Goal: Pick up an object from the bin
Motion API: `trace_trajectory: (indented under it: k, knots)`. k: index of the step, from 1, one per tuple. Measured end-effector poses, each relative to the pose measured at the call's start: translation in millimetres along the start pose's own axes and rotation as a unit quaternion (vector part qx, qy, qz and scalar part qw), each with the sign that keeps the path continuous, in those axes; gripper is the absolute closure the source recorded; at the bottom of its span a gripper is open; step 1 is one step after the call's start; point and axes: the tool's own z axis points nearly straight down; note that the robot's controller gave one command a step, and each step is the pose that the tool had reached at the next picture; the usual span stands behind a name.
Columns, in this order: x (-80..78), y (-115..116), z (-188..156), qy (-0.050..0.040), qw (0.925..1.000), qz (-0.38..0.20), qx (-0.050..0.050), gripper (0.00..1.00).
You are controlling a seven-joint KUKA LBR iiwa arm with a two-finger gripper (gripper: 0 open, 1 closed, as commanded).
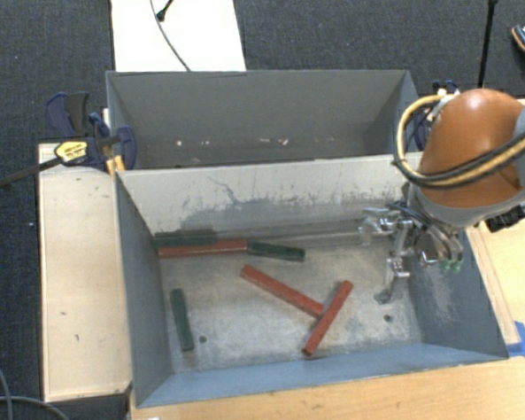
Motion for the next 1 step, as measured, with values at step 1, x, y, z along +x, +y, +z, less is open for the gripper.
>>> trace_trajectory:
  k: [1]
  knots:
    - [37.6,83.3,129.1,0.0036,0.9998,-0.017,-0.001,0.00]
